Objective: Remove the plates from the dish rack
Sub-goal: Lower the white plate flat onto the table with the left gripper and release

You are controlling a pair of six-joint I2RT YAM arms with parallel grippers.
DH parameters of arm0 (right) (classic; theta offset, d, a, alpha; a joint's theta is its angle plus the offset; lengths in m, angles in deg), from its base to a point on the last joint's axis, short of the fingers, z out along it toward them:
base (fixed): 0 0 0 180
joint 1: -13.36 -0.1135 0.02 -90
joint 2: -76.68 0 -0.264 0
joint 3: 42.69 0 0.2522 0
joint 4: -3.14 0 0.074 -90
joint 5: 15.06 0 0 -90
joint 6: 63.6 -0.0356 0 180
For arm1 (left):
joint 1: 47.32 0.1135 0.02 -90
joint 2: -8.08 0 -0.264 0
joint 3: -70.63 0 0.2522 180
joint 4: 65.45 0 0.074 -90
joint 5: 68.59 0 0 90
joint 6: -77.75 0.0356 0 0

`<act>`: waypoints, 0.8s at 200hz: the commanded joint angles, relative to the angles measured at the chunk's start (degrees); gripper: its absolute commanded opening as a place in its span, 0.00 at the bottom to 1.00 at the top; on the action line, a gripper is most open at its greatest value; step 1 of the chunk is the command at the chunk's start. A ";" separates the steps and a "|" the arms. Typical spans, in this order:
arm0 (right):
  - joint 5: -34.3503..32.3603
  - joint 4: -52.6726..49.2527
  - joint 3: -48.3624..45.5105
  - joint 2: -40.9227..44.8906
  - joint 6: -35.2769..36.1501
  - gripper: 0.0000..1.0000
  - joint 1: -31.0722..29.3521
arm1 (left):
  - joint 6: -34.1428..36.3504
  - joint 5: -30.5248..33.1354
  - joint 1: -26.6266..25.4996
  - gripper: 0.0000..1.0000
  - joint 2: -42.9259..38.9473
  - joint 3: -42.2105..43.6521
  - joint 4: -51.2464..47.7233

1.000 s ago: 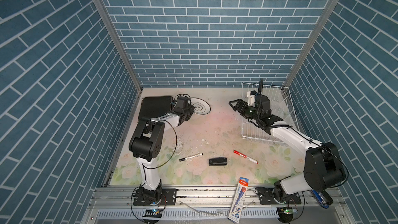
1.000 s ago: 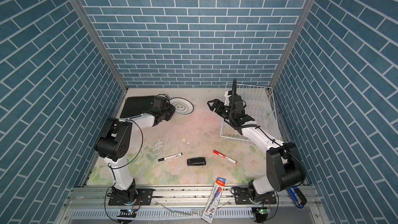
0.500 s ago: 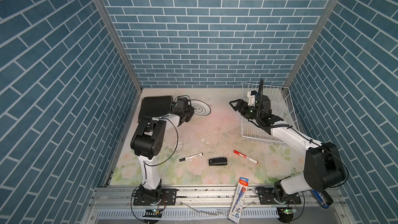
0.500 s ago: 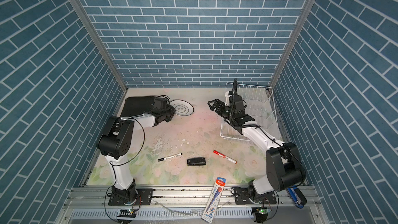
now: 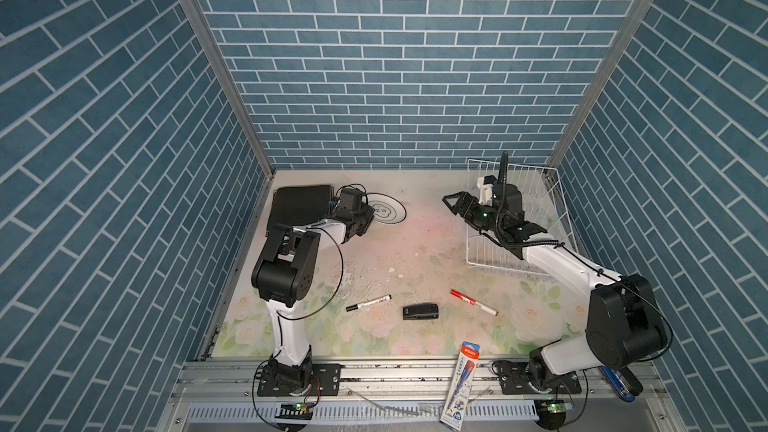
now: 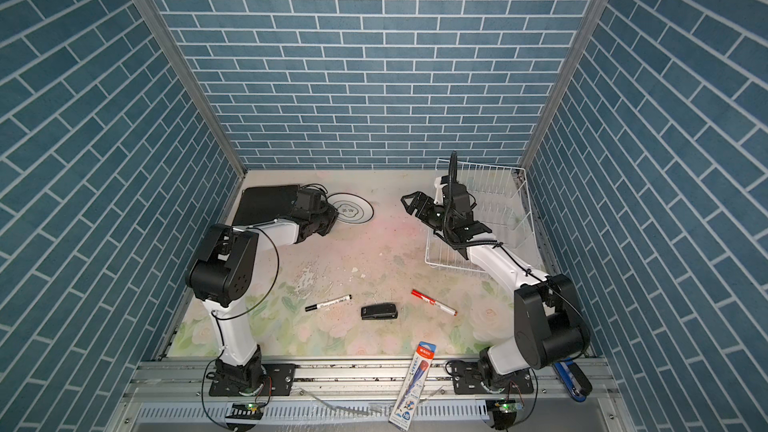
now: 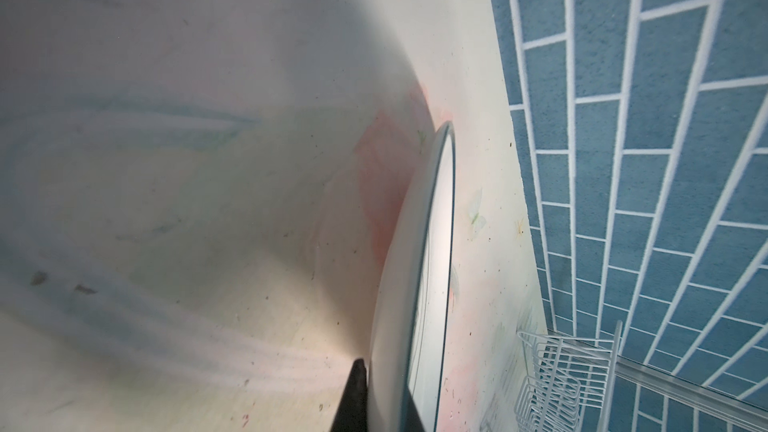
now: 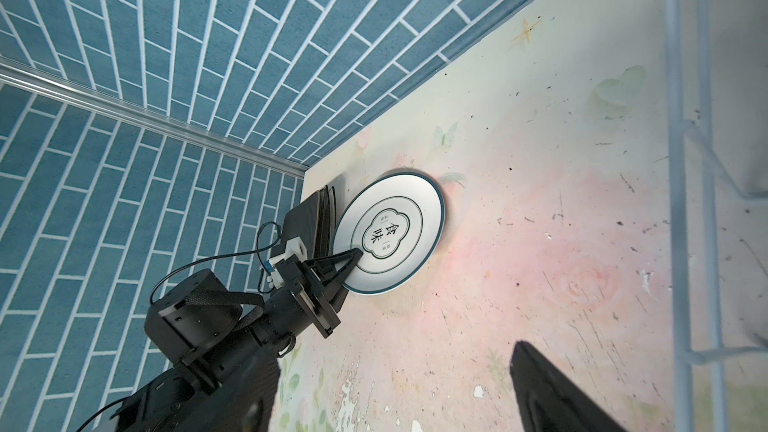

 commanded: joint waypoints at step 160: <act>0.56 -0.65 1.28 2.09 0.32 0.88 0.29 | 0.07 0.48 0.63 0.47 0.53 -0.22 -3.01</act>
